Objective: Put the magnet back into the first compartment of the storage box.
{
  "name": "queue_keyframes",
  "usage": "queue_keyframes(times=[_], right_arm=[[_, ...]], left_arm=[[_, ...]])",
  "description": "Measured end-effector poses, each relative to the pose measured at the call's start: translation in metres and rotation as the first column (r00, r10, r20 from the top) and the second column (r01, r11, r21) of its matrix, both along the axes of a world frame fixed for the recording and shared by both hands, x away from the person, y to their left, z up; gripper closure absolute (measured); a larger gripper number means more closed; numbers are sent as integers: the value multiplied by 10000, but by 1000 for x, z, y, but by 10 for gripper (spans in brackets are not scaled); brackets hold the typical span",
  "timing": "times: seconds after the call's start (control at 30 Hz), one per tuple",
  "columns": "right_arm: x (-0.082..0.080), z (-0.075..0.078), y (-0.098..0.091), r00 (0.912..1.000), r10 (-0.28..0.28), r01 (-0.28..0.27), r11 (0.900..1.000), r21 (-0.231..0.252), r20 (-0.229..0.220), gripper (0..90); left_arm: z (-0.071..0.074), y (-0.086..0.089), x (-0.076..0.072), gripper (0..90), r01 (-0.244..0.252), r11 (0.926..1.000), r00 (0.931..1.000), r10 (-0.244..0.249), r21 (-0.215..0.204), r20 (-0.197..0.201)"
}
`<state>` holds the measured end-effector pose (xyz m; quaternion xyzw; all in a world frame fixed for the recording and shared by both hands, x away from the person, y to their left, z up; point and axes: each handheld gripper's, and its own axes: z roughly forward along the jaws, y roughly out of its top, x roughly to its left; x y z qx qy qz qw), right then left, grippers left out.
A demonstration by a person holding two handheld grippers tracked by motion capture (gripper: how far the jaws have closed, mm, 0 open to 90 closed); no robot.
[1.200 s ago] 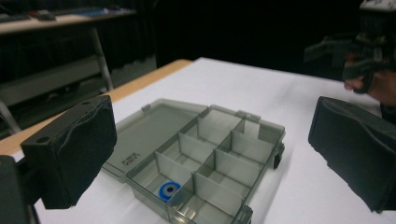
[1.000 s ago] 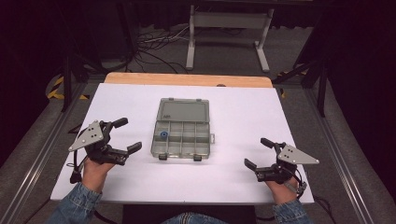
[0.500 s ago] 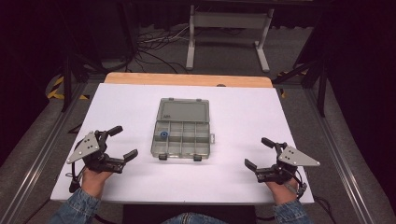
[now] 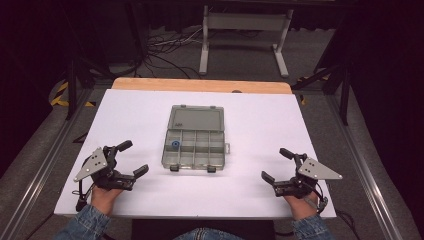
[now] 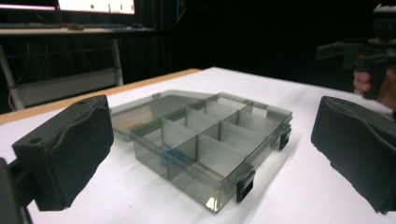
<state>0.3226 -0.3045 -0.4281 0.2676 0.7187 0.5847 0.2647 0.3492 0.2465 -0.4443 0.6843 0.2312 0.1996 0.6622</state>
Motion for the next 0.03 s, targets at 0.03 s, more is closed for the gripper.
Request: queue_keyframes(times=[0.03], right_arm=[[0,0,0,10000,-2,2,10000,3,1,2]], left_arm=[[0,0,0,0,0,10000,10000,0,0,0]])
